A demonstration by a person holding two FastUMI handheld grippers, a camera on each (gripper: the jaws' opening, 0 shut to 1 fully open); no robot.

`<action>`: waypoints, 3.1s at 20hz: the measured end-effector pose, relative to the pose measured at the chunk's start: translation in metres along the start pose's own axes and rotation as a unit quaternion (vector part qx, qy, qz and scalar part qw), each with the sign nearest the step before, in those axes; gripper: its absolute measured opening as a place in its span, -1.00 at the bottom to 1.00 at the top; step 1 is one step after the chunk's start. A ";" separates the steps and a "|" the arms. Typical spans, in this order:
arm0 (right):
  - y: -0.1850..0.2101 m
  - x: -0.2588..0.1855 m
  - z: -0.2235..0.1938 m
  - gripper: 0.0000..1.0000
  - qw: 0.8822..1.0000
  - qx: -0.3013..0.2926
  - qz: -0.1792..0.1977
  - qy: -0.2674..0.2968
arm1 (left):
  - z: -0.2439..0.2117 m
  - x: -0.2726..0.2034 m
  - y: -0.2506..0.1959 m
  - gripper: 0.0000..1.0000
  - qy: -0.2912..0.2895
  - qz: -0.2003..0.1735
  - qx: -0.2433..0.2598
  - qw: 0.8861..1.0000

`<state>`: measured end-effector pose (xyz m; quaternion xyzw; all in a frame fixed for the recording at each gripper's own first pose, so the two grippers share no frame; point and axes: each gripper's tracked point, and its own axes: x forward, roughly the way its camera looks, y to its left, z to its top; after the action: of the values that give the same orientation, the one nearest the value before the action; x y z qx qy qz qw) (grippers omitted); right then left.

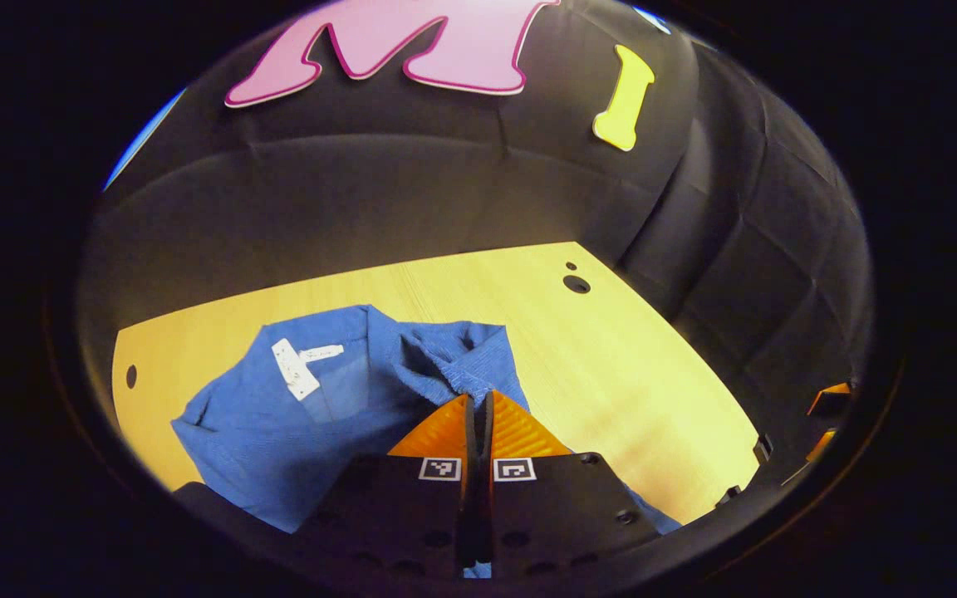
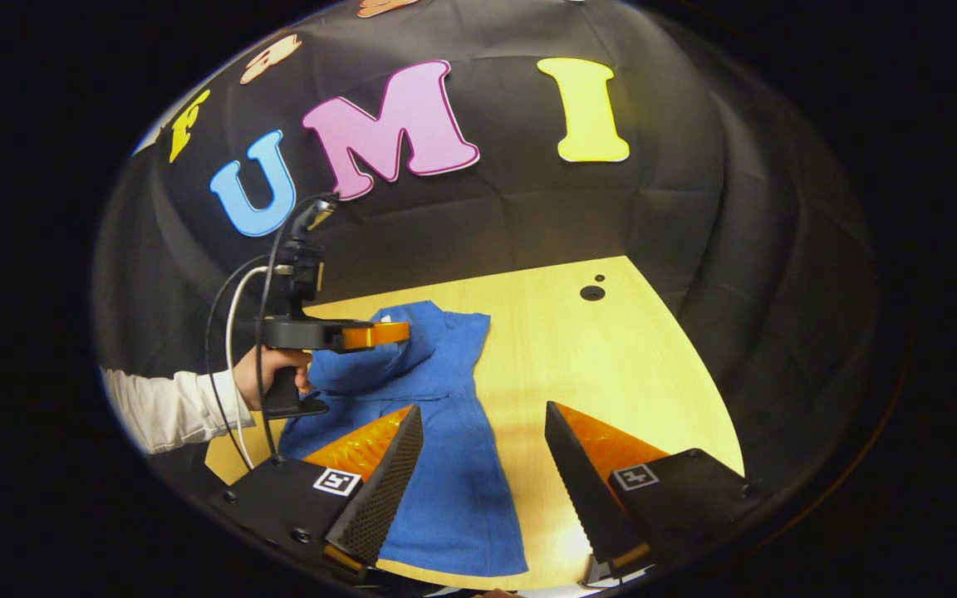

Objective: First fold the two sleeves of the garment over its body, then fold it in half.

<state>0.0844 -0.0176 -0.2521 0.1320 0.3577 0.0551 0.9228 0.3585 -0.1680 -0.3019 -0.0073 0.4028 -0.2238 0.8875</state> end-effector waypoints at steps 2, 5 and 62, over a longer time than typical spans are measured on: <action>-0.003 0.008 -0.010 0.87 1.000 -0.001 0.001 0.015 | -0.008 0.011 -0.009 -1.00 0.012 -0.028 -0.013 0.999; 0.005 0.020 -0.016 0.89 0.999 0.022 0.013 0.031 | -0.025 0.014 -0.012 -0.81 0.050 -0.068 0.003 0.996; 0.049 -0.005 -0.147 -0.85 0.971 0.069 -0.045 0.224 | -0.247 -0.347 0.107 -1.00 0.122 0.062 -0.202 0.970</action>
<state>-0.0186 0.0584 -0.3397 0.1637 0.5640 0.0171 0.8092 0.0235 0.1092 -0.2422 -0.1344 0.5444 -0.0815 0.8240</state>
